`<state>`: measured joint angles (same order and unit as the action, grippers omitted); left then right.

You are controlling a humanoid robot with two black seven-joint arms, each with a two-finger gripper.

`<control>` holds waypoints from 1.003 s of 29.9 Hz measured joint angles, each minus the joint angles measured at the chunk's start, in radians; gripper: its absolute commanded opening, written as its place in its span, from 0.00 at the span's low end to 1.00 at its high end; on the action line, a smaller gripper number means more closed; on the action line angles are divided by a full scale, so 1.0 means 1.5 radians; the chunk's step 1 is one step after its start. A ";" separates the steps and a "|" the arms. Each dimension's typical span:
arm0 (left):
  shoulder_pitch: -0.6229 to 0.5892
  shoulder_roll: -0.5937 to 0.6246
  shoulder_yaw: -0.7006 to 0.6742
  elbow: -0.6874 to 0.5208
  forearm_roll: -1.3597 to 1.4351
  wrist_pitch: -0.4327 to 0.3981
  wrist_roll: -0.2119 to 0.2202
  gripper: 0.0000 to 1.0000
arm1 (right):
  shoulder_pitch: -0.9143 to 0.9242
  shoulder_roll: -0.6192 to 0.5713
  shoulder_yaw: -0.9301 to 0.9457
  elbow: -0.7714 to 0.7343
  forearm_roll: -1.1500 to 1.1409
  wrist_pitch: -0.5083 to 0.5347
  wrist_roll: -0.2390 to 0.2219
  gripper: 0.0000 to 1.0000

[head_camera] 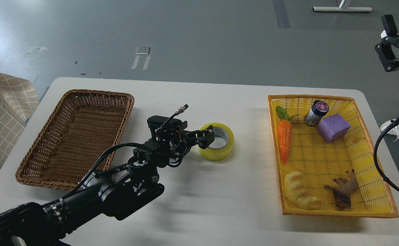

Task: Place and transfer tape with both arms
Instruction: 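Grasp the tape roll's rim with the left gripper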

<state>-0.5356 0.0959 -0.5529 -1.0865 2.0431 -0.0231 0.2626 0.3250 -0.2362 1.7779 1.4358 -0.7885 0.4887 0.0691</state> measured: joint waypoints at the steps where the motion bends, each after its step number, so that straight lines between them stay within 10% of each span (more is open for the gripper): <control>1: 0.000 -0.001 0.000 0.000 -0.001 0.000 0.000 0.95 | -0.001 0.000 0.000 0.000 0.000 0.000 0.000 1.00; 30: 0.000 -0.006 0.031 0.031 -0.004 0.001 -0.010 0.96 | -0.028 -0.001 0.001 0.003 0.000 0.000 0.000 1.00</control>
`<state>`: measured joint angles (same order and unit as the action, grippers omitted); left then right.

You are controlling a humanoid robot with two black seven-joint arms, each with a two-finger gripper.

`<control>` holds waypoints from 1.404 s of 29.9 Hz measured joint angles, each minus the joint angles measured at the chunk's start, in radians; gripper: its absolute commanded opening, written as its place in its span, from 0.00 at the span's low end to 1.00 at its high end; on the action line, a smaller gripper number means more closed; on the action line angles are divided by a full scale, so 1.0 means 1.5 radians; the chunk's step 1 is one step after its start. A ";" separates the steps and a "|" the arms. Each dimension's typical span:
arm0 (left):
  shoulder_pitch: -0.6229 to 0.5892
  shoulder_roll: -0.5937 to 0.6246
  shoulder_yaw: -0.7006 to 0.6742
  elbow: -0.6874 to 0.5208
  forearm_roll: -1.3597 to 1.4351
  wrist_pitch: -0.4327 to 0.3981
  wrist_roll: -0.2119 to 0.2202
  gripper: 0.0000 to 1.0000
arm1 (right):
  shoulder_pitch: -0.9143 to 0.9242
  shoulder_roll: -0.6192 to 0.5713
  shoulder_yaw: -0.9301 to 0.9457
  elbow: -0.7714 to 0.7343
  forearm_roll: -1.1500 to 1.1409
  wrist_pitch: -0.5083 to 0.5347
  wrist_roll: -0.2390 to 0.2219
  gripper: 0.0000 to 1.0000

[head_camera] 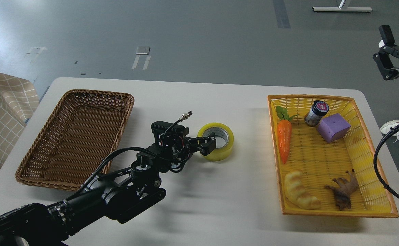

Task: Place and transfer tape with both arms
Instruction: 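Grasp the tape roll's rim with the left gripper, then lift the tape roll and carry it over the wicker basket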

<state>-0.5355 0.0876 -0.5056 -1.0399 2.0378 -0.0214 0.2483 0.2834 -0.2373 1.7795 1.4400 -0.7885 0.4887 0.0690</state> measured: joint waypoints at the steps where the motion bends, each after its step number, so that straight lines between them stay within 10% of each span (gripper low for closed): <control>1: 0.000 0.000 0.005 0.001 0.000 0.000 0.000 0.96 | -0.001 0.000 0.000 0.000 0.000 0.000 0.000 1.00; 24: -0.004 0.010 0.011 0.014 -0.003 -0.003 0.000 0.34 | -0.026 0.000 0.000 0.003 -0.001 0.000 0.000 1.00; 42: -0.009 0.012 0.010 -0.010 -0.015 -0.016 0.005 0.32 | -0.046 0.000 0.000 0.004 -0.001 0.000 0.000 1.00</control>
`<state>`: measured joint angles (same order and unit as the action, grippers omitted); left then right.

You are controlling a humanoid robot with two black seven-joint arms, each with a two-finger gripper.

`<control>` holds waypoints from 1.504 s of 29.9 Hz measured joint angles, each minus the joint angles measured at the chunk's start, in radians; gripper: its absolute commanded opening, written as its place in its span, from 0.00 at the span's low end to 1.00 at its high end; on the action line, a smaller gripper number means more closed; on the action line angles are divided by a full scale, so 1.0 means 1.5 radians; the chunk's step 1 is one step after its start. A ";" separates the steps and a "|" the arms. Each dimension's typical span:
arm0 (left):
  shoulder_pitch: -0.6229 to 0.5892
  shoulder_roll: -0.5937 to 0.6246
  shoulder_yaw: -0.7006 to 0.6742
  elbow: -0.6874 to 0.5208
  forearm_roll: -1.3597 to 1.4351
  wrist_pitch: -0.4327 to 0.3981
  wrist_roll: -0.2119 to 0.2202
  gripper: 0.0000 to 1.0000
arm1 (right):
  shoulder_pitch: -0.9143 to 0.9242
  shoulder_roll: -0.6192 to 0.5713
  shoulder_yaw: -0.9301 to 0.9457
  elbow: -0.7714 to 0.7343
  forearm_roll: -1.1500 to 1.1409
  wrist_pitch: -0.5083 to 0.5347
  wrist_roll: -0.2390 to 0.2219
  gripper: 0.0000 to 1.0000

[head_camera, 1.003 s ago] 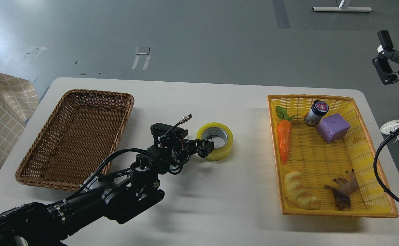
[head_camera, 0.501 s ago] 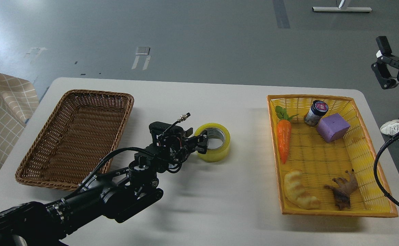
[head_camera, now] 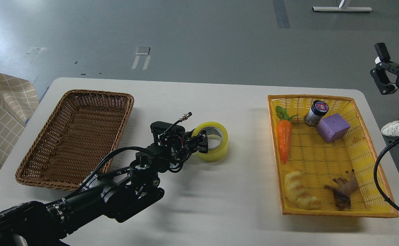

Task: Place and transfer tape with both arms
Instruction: 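Lift the tape roll and carry it over the wicker basket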

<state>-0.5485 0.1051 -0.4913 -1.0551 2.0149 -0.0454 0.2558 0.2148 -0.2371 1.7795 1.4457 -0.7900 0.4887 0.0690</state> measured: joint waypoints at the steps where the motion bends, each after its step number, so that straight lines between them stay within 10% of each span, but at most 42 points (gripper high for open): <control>1: -0.001 0.002 0.000 -0.003 0.000 0.000 0.001 0.32 | 0.000 0.000 0.000 0.000 0.000 0.000 0.000 1.00; 21: -0.049 0.100 -0.010 -0.108 -0.004 -0.006 0.005 0.32 | -0.007 0.000 -0.001 -0.001 -0.002 0.000 0.000 1.00; 45: -0.120 0.513 -0.026 -0.279 -0.165 -0.011 -0.020 0.32 | -0.026 0.000 -0.001 -0.001 -0.003 0.000 0.000 1.00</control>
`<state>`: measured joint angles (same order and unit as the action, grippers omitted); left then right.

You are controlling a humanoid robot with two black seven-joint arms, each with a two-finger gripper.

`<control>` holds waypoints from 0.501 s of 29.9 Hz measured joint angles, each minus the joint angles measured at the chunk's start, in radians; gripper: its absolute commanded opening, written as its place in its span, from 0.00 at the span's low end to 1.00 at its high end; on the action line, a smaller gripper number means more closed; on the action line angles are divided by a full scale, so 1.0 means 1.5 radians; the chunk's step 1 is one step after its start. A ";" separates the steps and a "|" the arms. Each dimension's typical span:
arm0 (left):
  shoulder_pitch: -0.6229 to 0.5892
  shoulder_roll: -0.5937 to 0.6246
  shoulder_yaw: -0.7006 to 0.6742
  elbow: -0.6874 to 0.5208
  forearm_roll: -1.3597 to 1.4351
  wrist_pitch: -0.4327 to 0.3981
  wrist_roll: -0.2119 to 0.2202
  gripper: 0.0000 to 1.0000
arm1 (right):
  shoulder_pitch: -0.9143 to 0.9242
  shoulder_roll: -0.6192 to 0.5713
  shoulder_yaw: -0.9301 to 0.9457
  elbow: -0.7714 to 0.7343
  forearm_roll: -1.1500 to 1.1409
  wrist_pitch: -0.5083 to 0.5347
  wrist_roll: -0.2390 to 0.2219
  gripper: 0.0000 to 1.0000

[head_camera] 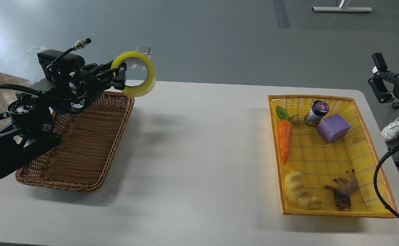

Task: Place and transfer tape with both arms
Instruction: 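Lift the tape roll and carry it over the wicker basket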

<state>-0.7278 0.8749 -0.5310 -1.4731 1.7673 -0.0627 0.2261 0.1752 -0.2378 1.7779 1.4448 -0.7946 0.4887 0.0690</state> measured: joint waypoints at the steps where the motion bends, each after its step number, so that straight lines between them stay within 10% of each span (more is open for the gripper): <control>1: 0.000 0.010 -0.001 -0.002 0.000 0.000 -0.003 0.32 | 0.000 0.000 0.000 0.000 0.000 0.000 0.000 1.00; 15: 0.025 0.132 0.009 -0.003 -0.022 0.003 -0.054 0.32 | -0.020 0.000 0.000 0.000 0.000 0.000 0.000 1.00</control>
<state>-0.6903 1.0732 -0.5176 -1.4773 1.7350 -0.0581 0.1459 0.1457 -0.2377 1.7779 1.4451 -0.7946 0.4887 0.0690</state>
